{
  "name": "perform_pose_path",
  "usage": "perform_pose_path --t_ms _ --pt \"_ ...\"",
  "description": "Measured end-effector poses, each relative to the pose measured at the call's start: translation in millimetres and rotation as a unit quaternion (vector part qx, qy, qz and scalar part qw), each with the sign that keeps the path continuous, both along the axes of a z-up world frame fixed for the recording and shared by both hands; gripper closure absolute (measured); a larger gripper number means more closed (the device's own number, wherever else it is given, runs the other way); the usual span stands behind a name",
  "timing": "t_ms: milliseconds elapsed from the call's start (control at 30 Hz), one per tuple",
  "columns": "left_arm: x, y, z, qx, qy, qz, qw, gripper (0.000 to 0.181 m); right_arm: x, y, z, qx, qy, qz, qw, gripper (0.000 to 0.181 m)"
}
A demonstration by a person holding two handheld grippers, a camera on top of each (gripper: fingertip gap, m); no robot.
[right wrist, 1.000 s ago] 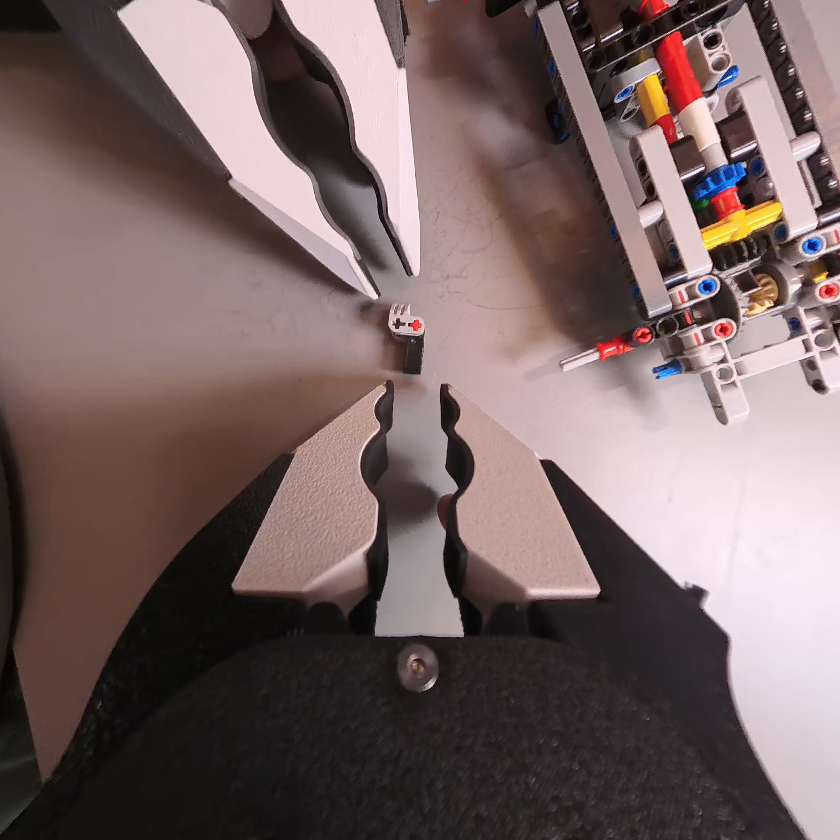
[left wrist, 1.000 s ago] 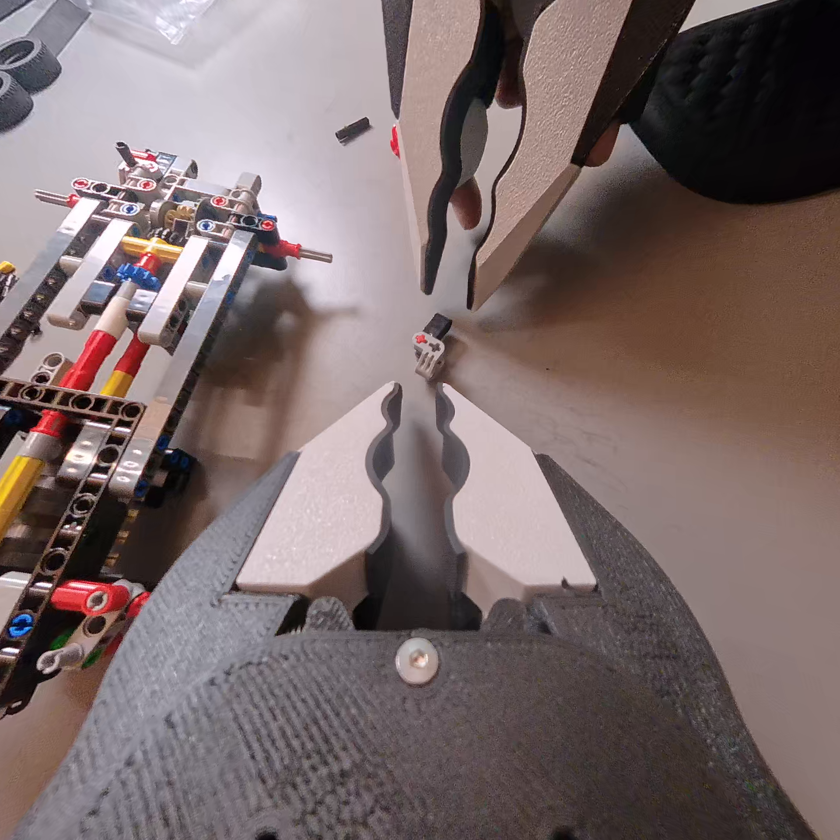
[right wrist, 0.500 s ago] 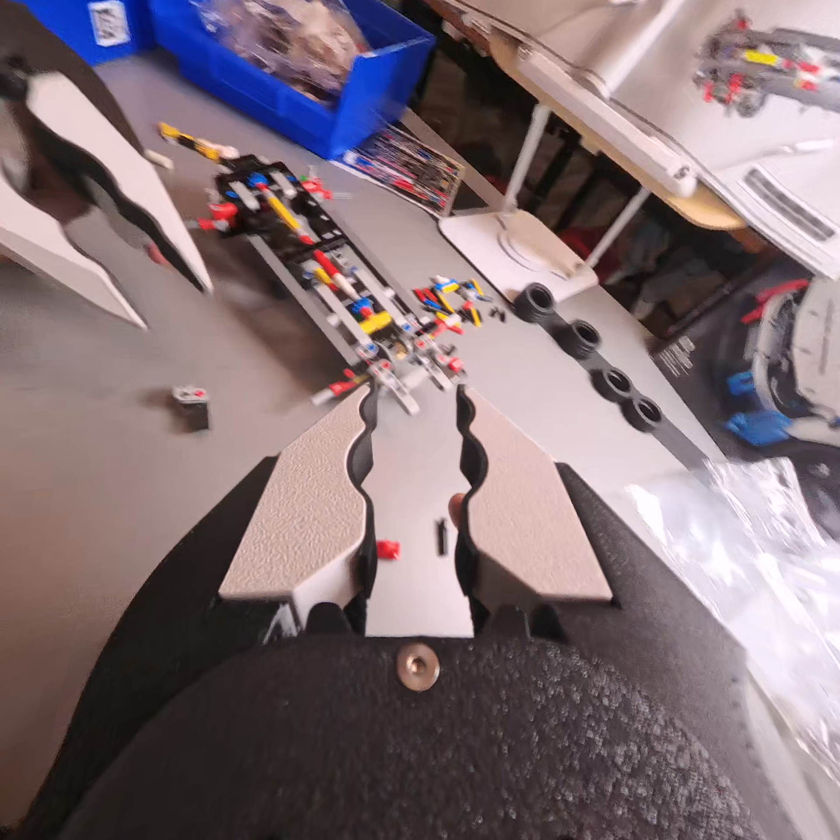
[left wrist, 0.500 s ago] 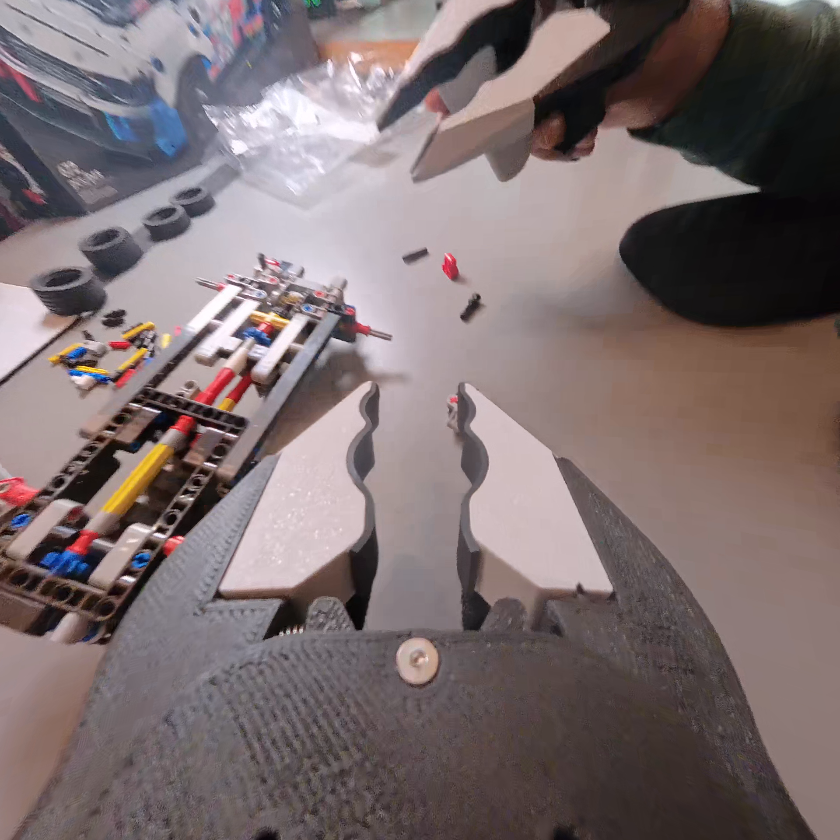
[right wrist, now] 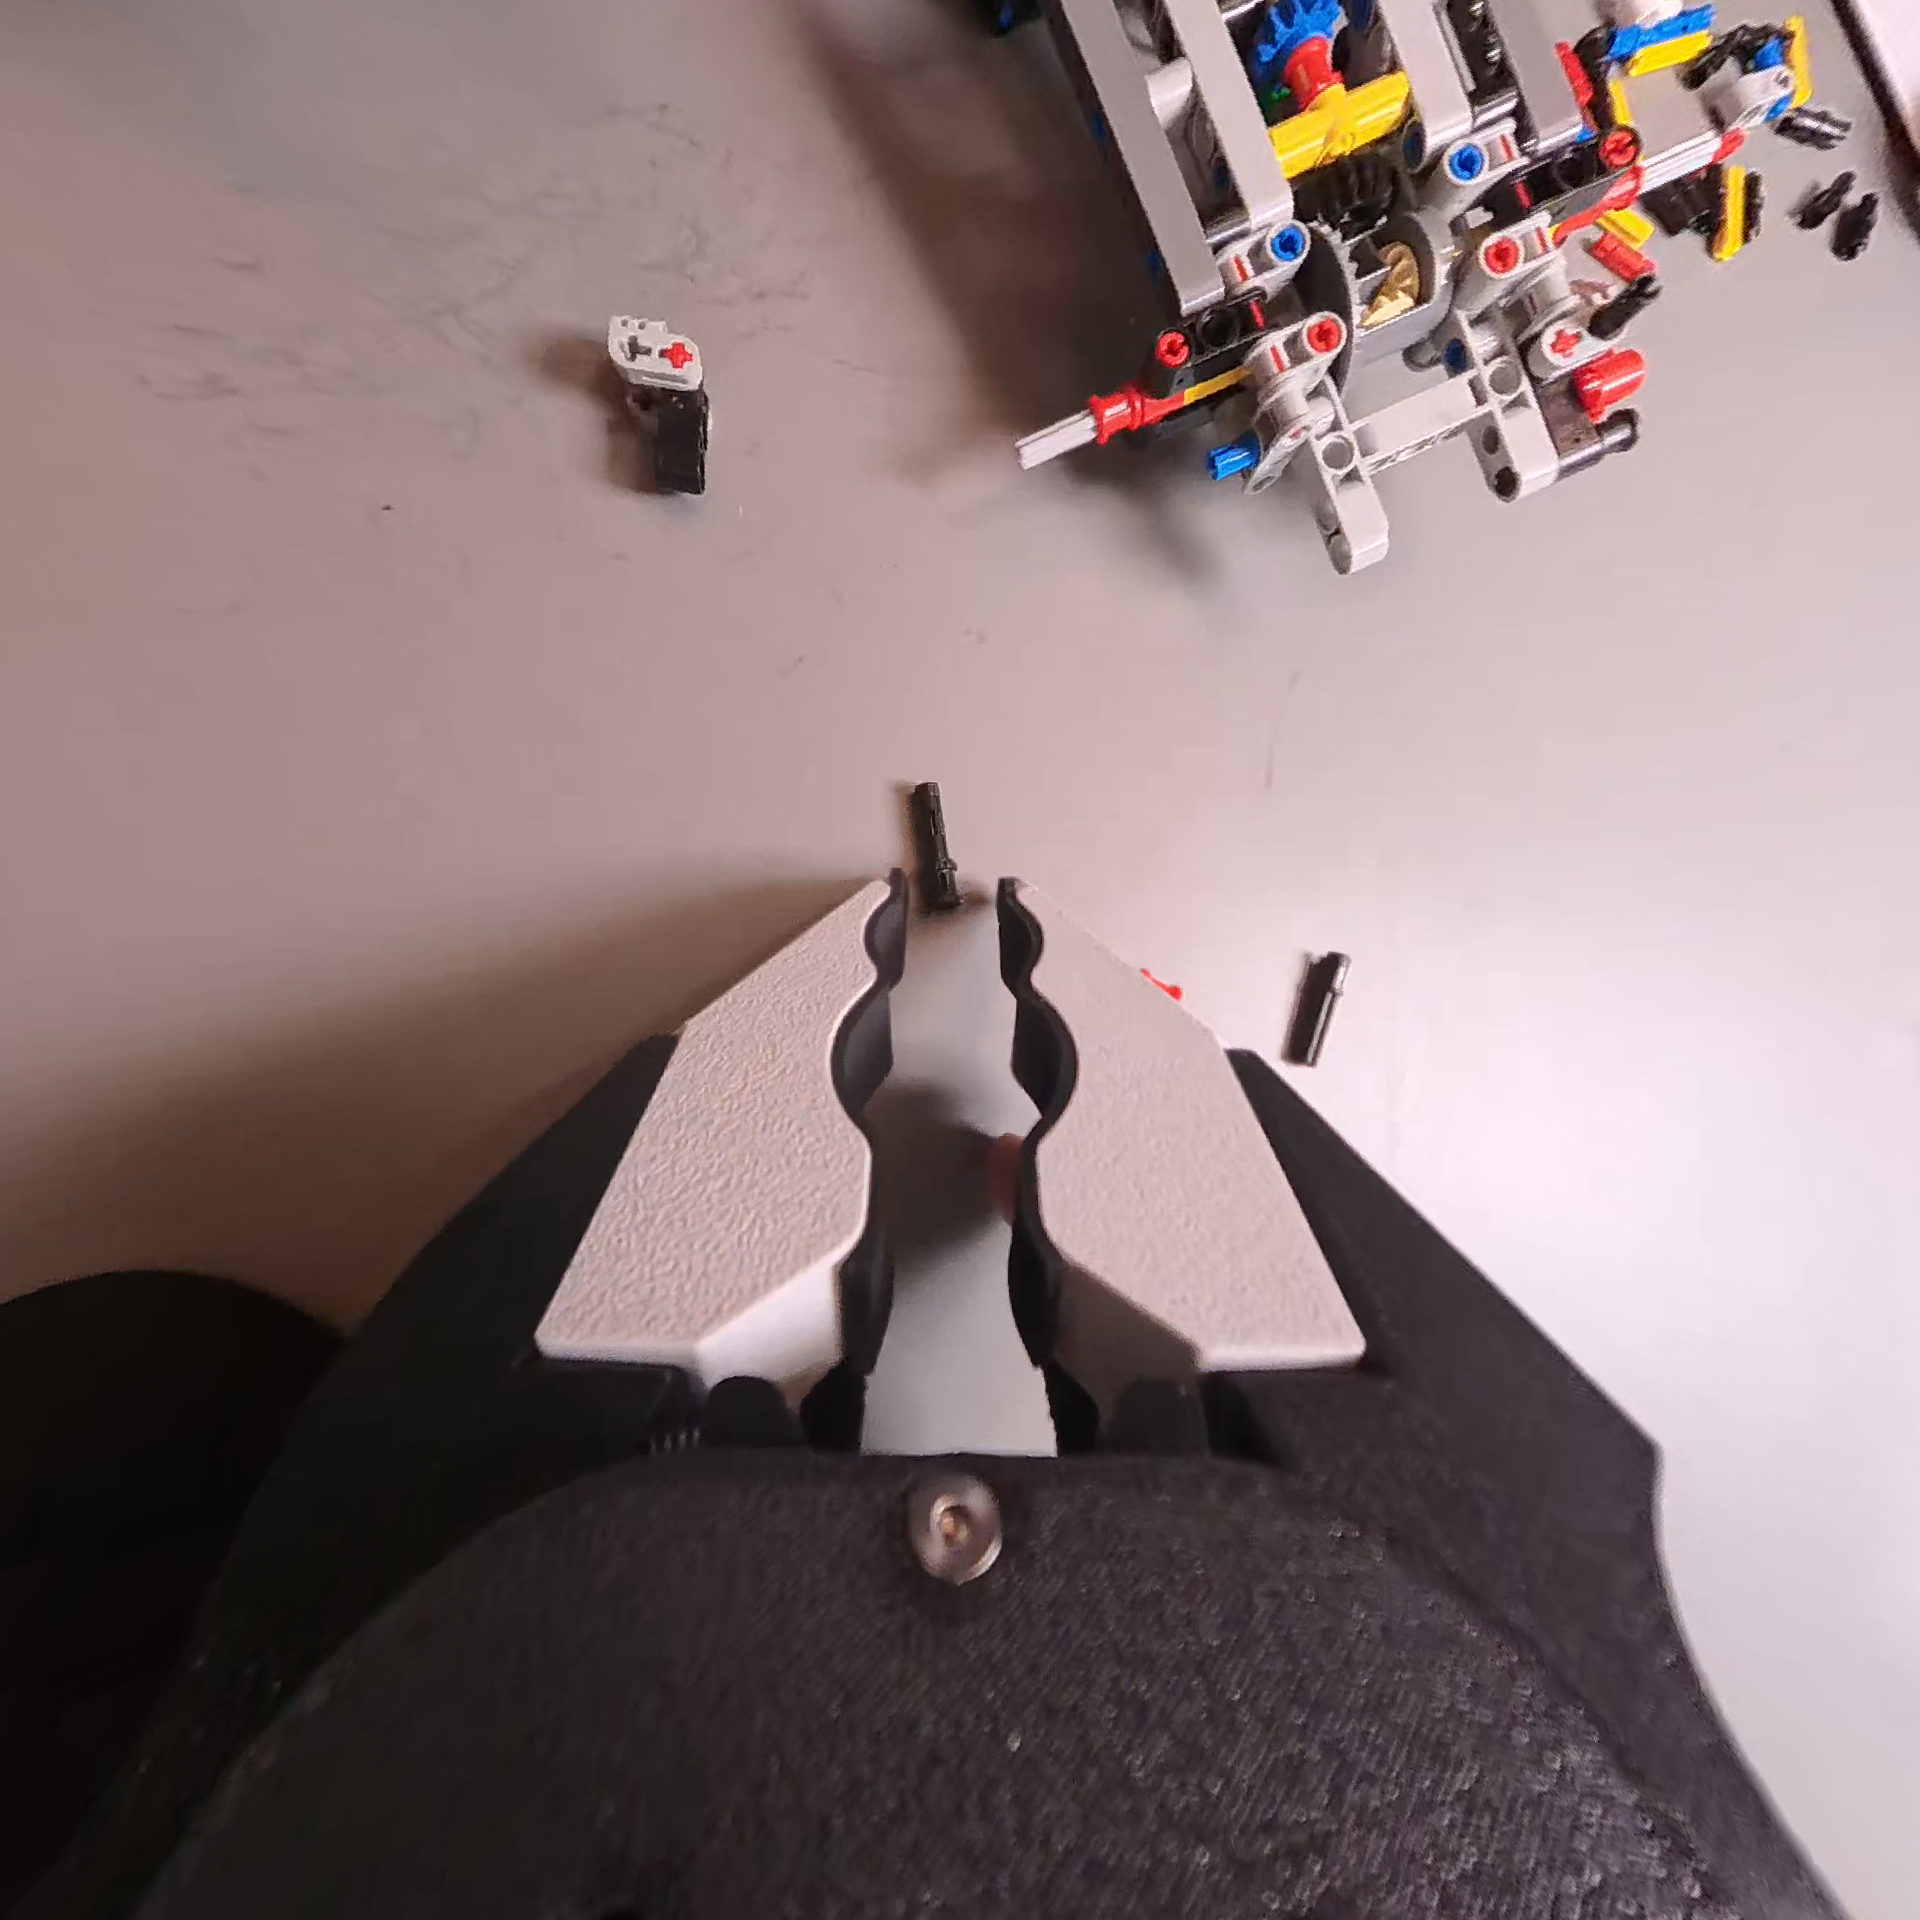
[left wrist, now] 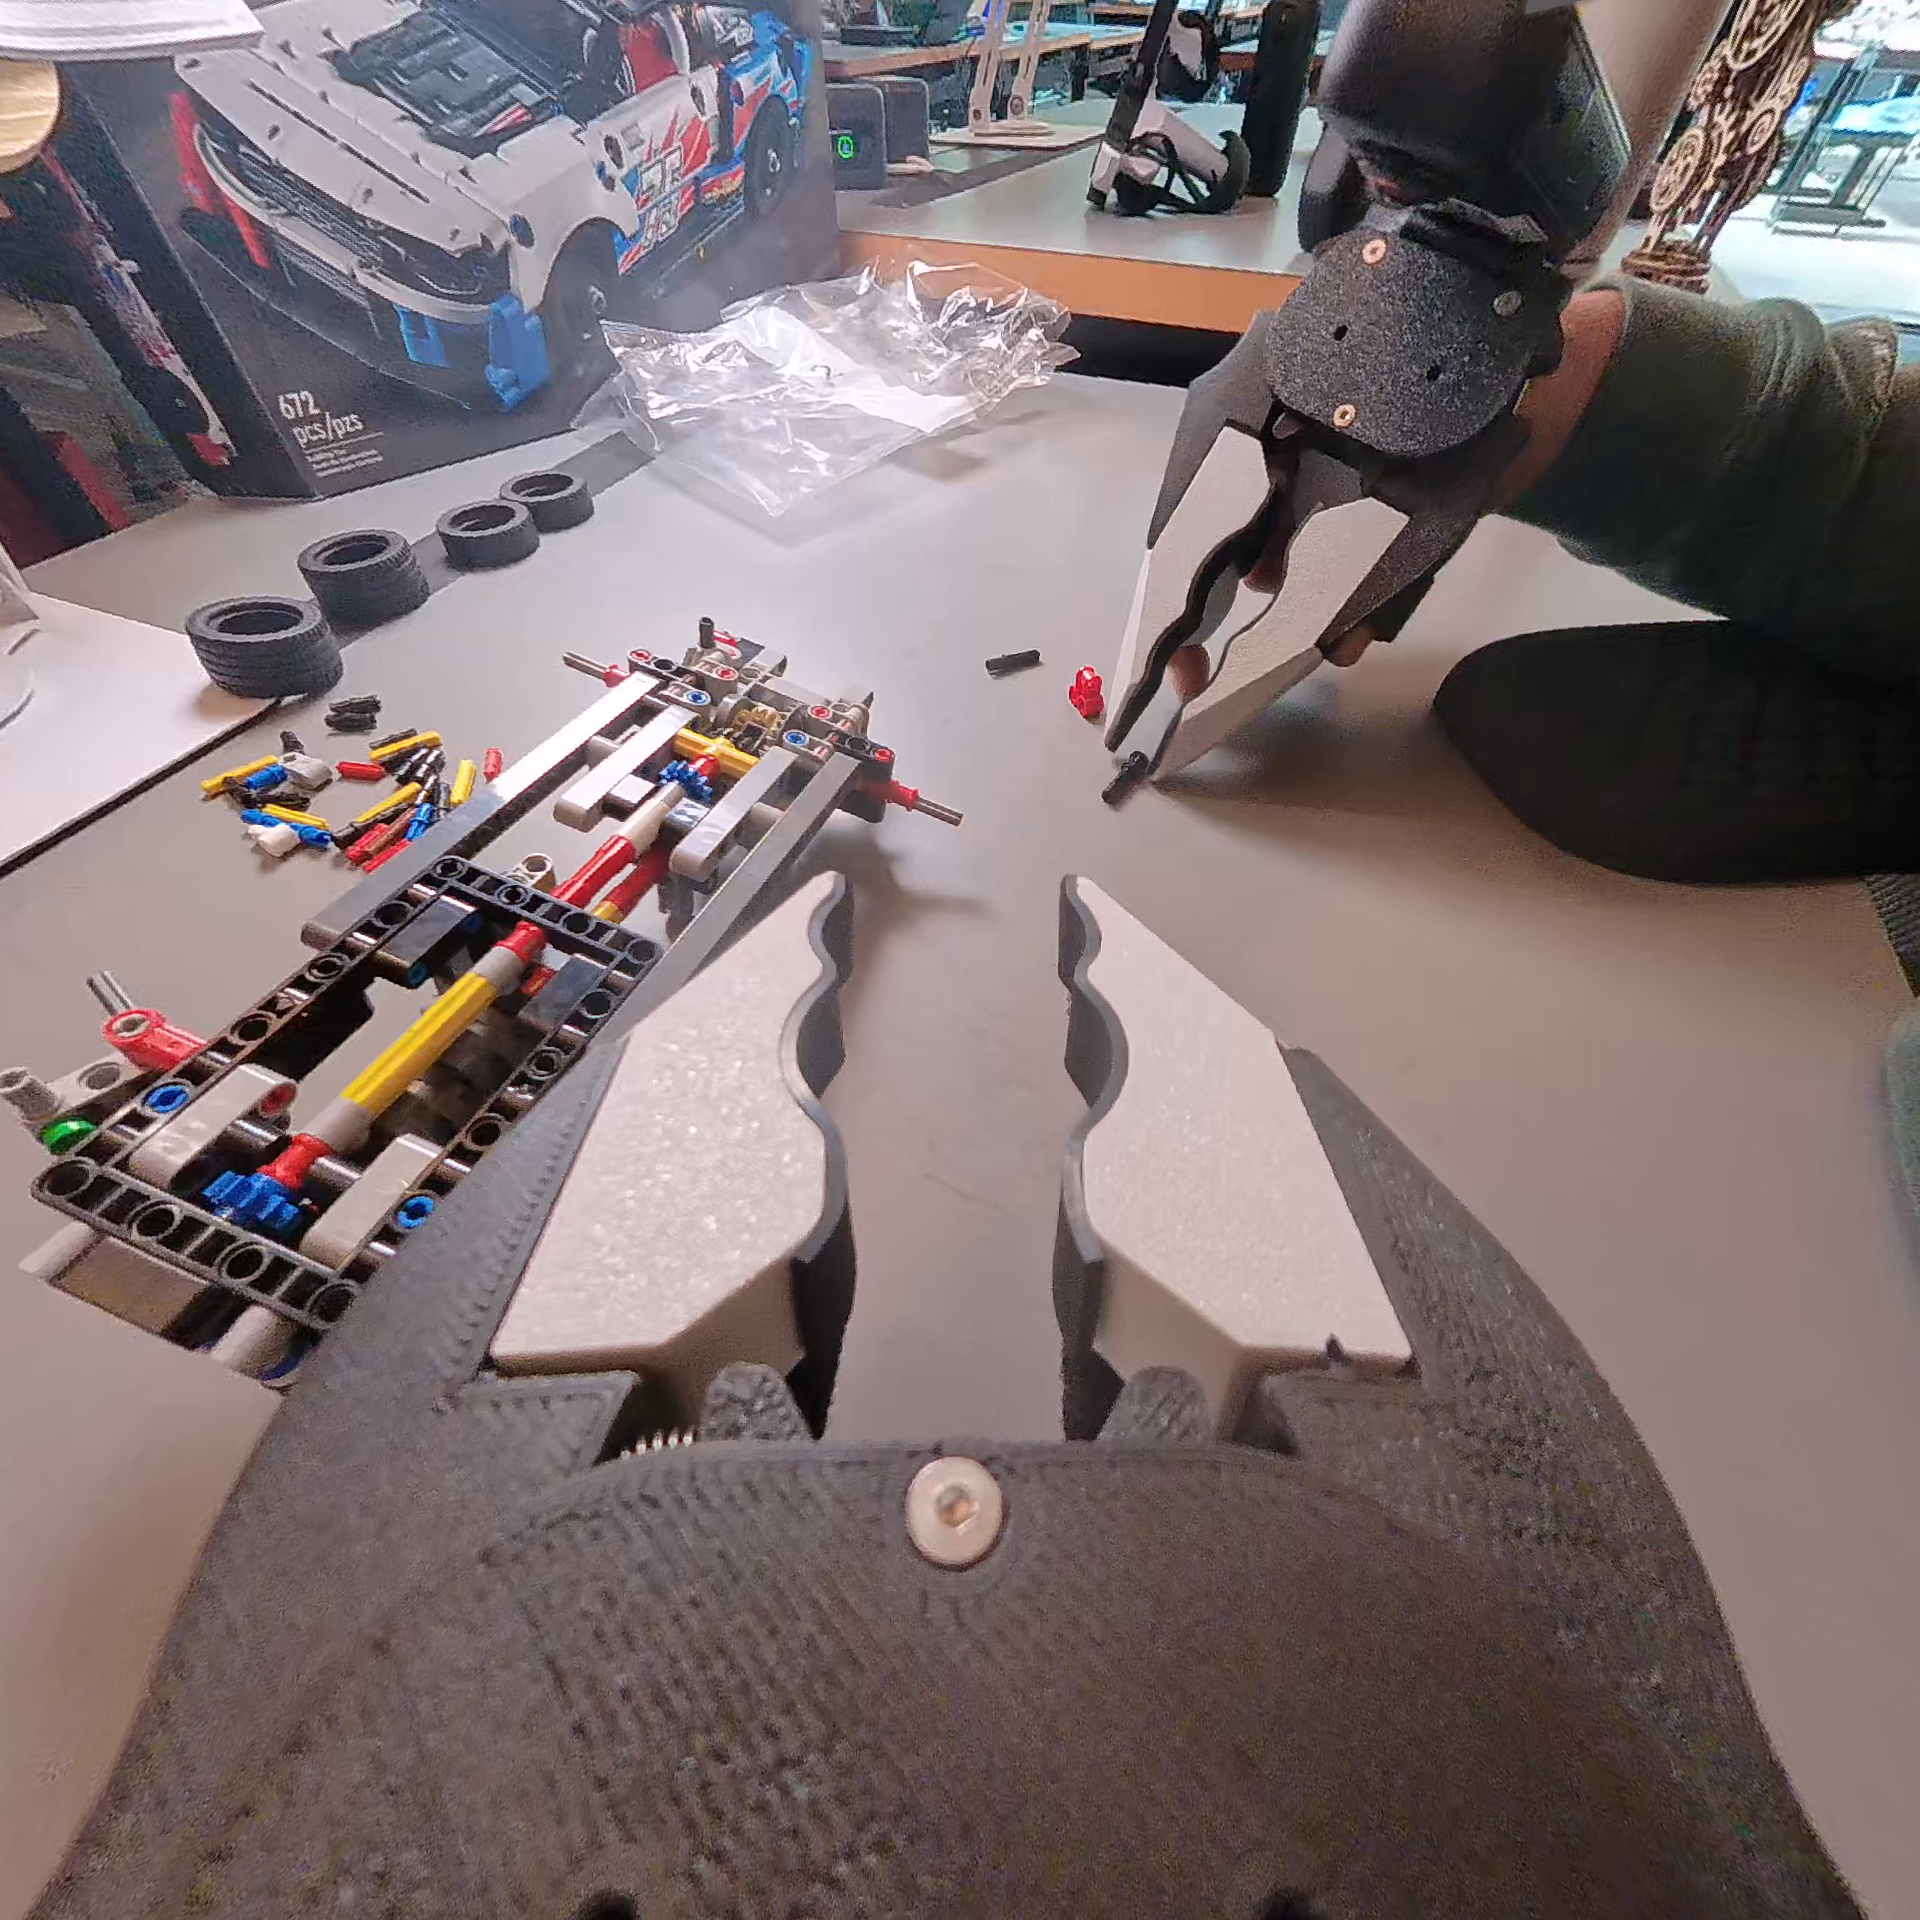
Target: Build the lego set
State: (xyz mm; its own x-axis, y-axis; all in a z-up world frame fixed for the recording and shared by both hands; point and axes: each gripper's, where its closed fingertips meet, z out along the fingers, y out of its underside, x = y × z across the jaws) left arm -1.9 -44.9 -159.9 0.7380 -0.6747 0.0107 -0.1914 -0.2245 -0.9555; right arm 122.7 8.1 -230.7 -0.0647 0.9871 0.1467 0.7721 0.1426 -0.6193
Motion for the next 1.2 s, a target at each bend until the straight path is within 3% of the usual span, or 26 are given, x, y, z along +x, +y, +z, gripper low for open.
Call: perform_pose_path --t_ms 100,400,633,867,1200 --pt "2.4 -1.3 -2.9 -0.003 0.007 -0.005 1.000 0.144 -2.3 -2.2 -1.0 0.000 -0.009 0.011 1.000 0.177" --pt "10.9 -6.4 -11.0 -0.010 0.027 -0.024 0.999 0.146 -8.3 -8.0 -0.4 0.013 -0.013 0.018 1.000 0.178" --pt "25.8 -19.0 -17.5 -0.029 0.032 -0.073 0.996 0.153 -47.0 -54.2 19.7 0.008 0.051 0.109 0.993 0.178" --pt "48.5 -47.6 -32.9 -0.050 0.071 -0.171 0.981 0.158 -68.4 -106.2 10.7 -0.024 0.035 0.206 0.978 0.178" --pt "47.3 -65.3 -69.0 -0.087 0.174 -0.216 0.957 0.160 -88.1 -109.7 5.4 -0.025 0.041 0.205 0.978 0.178"
